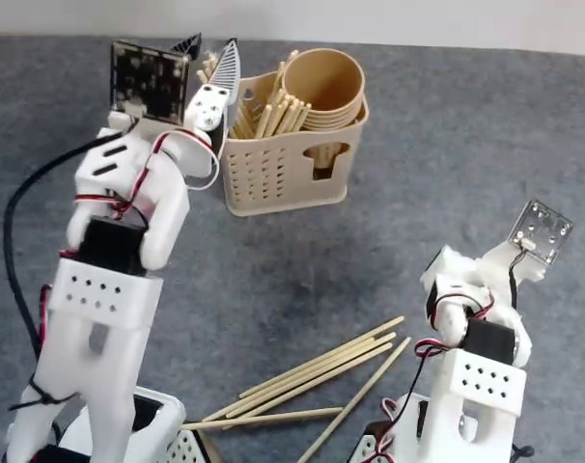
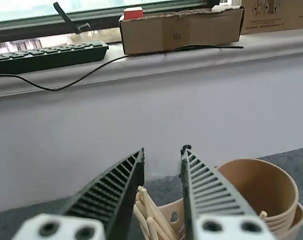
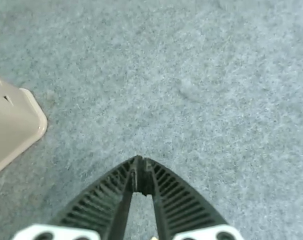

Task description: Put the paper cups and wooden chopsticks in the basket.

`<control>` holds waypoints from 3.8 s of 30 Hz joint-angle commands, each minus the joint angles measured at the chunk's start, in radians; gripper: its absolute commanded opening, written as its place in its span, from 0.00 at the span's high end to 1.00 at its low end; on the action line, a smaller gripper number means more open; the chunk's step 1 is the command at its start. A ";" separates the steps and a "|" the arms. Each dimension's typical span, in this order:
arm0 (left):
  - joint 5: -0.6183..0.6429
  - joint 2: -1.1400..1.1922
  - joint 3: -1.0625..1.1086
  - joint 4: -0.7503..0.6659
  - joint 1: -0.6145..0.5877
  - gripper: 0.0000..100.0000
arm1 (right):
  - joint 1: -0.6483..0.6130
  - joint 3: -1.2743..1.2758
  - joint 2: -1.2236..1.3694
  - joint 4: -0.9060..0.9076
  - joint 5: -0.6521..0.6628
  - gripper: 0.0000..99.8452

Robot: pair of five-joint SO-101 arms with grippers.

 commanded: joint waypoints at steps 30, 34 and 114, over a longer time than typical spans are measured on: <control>-0.006 -0.329 0.476 0.588 0.455 0.87 | 0.028 -0.008 -0.021 -0.031 -0.002 0.99; -0.006 -0.323 0.552 0.592 0.512 0.86 | 0.028 -0.008 -0.021 -0.031 -0.002 0.99; 0.035 0.498 0.340 0.471 0.674 0.99 | 0.088 -0.015 -0.022 -0.030 -0.003 0.99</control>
